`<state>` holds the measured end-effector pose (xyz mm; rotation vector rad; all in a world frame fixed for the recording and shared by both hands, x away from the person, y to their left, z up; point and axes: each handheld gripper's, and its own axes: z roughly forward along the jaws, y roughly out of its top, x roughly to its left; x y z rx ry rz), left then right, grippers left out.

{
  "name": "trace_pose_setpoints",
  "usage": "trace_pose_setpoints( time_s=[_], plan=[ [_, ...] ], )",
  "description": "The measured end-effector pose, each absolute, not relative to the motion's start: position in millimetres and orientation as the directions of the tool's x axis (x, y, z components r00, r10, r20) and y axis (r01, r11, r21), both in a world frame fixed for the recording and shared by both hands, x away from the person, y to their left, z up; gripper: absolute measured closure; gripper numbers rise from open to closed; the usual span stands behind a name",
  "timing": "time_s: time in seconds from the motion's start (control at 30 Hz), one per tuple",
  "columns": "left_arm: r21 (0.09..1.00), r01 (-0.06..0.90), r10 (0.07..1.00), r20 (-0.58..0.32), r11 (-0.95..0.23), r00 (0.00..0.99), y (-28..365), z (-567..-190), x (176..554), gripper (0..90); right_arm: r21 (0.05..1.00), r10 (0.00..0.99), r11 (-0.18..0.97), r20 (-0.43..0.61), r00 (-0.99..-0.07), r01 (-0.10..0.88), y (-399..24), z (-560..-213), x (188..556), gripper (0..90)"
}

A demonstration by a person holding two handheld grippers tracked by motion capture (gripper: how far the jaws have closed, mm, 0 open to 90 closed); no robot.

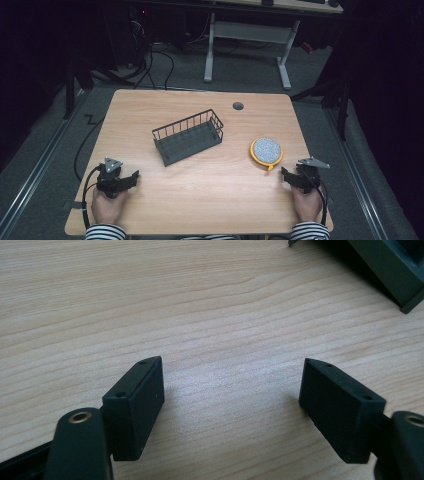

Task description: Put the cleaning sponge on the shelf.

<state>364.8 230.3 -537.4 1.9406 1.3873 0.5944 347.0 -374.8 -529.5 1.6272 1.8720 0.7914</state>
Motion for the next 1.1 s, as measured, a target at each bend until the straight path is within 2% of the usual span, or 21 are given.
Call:
trace_pose_setpoints(
  time_s=[1.0, 1.1],
  plan=[
    [0.739, 0.641, 0.945, -0.020, -0.206, 0.327, 230.4, -537.1, 365.4, 25.9, 0.729, 0.992, 0.096, -0.011, -0.129, 0.678, -374.1, -529.4, 346.8, 38.6],
    [0.734, 0.649, 0.945, -0.028, -0.201, 0.325, 230.4, -536.0, 366.3, 26.0, 0.719, 0.992, 0.093, -0.008, -0.125, 0.689, -374.4, -526.9, 346.9, 47.5]
  ],
)
